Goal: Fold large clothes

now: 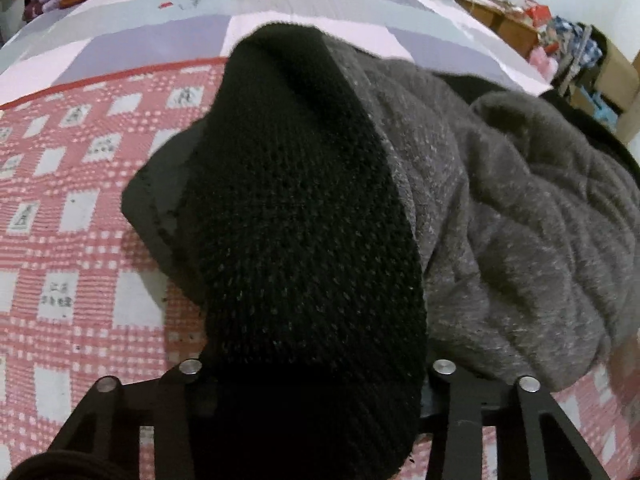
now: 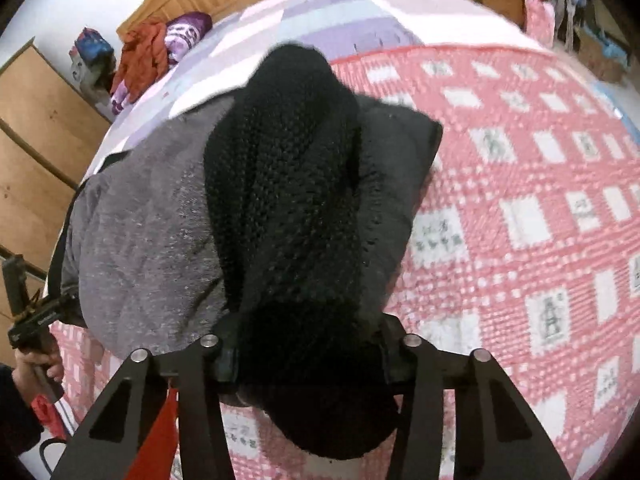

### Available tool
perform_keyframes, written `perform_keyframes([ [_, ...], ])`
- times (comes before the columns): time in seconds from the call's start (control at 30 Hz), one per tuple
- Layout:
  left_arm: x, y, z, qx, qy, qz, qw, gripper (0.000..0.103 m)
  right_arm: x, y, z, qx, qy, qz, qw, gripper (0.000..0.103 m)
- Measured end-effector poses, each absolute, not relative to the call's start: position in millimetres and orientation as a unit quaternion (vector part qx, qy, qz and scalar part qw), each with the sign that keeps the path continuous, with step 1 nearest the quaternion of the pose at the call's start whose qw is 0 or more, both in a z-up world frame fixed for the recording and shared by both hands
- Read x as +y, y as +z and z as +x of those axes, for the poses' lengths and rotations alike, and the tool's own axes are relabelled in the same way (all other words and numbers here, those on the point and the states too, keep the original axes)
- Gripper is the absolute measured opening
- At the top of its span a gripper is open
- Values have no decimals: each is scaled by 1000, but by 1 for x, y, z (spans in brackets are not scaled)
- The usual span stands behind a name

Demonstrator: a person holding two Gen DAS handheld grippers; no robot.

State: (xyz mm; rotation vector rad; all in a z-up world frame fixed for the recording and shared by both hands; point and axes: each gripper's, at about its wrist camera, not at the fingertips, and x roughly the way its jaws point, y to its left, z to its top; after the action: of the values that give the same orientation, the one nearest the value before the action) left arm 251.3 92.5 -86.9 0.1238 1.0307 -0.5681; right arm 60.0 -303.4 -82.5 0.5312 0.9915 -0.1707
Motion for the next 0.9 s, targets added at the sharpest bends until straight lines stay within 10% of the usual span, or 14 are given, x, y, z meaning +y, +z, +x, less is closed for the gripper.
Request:
perform_keyframes([
  [0.9,230,-71,87,529,-260,95,802,48,-163,-35,-111,510,-38,234,827,45],
])
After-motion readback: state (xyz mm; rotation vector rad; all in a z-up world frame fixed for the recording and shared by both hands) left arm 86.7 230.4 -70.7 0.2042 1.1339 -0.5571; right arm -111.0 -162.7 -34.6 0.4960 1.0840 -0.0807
